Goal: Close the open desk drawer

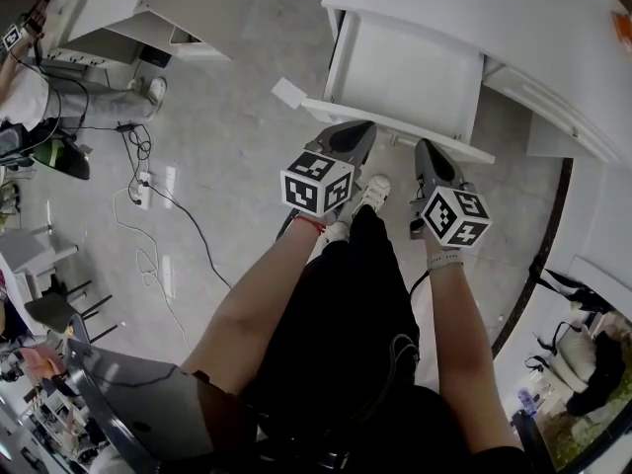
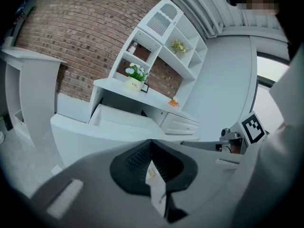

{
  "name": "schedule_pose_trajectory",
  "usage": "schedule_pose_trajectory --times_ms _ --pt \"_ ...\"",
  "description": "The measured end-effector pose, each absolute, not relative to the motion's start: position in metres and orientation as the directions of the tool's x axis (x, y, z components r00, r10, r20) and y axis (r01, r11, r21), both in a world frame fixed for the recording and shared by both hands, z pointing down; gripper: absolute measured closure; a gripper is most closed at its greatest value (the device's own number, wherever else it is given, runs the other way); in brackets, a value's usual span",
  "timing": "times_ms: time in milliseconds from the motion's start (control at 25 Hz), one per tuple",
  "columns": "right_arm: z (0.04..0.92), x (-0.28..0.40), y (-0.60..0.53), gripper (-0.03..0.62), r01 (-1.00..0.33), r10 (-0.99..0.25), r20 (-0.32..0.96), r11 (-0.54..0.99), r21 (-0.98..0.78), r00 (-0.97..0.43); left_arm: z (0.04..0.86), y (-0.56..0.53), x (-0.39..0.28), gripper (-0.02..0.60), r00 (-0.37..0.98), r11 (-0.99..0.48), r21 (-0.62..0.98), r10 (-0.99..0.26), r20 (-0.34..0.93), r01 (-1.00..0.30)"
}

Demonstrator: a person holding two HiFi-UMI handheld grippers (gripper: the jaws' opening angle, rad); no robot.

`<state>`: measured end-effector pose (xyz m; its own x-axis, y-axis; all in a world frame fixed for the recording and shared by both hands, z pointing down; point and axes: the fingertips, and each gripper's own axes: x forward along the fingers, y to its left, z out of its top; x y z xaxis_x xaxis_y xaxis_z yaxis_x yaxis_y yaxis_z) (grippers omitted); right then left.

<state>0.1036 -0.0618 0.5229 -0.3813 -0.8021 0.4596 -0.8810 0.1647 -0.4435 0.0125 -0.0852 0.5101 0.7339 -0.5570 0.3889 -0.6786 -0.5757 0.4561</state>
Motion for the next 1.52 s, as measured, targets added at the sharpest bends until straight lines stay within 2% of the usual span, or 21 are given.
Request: schedule_pose_trajectory --times_ms 1520 --pt "0.523 0.124 -0.15 0.594 -0.876 -0.793 0.462 0.178 -0.449 -0.398 0.507 -0.173 0.035 0.583 0.725 -0.552 0.475 -0.582 0.369 -0.685"
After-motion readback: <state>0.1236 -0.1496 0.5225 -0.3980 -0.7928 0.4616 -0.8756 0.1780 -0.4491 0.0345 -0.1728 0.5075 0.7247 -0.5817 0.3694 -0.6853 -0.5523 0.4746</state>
